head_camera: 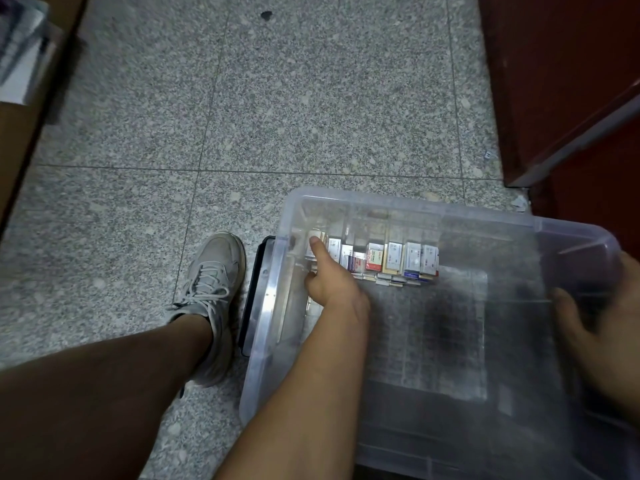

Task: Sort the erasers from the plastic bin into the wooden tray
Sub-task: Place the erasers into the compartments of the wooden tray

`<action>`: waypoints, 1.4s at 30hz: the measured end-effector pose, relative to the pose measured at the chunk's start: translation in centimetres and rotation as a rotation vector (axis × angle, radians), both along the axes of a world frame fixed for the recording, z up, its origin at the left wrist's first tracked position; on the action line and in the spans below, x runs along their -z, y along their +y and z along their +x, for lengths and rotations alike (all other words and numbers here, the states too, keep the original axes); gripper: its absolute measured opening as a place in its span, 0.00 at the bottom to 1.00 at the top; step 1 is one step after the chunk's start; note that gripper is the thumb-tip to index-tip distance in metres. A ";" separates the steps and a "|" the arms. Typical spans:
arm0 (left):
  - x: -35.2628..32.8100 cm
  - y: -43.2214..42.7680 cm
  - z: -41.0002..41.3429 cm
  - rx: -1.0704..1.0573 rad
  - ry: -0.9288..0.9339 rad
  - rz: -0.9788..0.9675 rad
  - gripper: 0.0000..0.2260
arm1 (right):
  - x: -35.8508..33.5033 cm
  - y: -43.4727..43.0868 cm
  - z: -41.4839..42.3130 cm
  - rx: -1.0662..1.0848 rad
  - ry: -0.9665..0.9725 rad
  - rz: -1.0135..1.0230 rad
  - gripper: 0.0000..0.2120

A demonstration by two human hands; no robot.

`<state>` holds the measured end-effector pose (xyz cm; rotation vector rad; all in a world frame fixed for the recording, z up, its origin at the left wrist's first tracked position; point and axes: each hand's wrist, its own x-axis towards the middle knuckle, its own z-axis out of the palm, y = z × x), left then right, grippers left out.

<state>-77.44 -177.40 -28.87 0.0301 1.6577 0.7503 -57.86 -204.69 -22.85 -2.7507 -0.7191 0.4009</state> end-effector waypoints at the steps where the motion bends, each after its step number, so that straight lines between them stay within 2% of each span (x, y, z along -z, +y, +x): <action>1: 0.1 0.0 -0.1 0.013 0.004 -0.004 0.34 | -0.1 0.0 0.0 0.014 0.000 0.002 0.45; 5: -0.2 0.0 0.0 0.033 -0.043 0.009 0.27 | 1.1 -0.9 0.7 0.039 -0.013 0.008 0.45; 7: -0.4 -0.1 0.1 0.013 -0.069 0.014 0.30 | 3.6 -2.5 2.2 0.054 0.029 -0.031 0.43; 10: -1.0 -0.2 0.5 -0.016 -0.080 0.033 0.36 | 9.6 -6.4 6.3 0.045 0.135 -0.078 0.33; 12: -1.2 -0.2 0.7 -0.020 -0.062 0.040 0.35 | 12.3 -8.0 8.0 0.074 0.164 -0.049 0.33; 16: -1.2 -0.3 0.8 -0.012 -0.004 0.050 0.37 | 12.1 -7.7 7.6 0.109 0.162 -0.051 0.31; 21: -1.1 -0.6 0.5 0.039 0.075 0.055 0.34 | 13.2 -8.4 8.7 0.090 0.130 -0.049 0.36; 23: -1.4 -0.8 0.4 0.054 0.092 0.078 0.32 | 12.2 -7.8 8.0 0.062 0.066 -0.039 0.39; 26: -2.1 -1.5 0.2 0.083 0.118 0.109 0.30 | 6.9 -4.5 4.2 0.021 -0.002 -0.036 0.41; 30: -2.9 -2.2 -0.3 0.186 0.180 0.111 0.29 | 0.2 0.2 -0.4 0.020 -0.014 0.018 0.44; 32: -3.1 -2.4 -0.4 0.219 0.208 0.146 0.31 | -1.4 1.4 -1.3 0.012 -0.023 0.014 0.43; 35: -4.0 -2.6 -0.8 0.266 0.194 0.206 0.35 | -3.0 2.6 -2.4 -0.005 -0.036 -0.006 0.36; 38: -5.5 -2.6 -1.5 0.329 0.128 0.237 0.33 | -4.5 3.7 -3.6 -0.031 -0.081 -0.013 0.30; 42: -9.5 -3.5 -3.1 0.513 0.041 0.291 0.27 | -6.1 4.2 -4.8 -0.050 -0.137 -0.135 0.31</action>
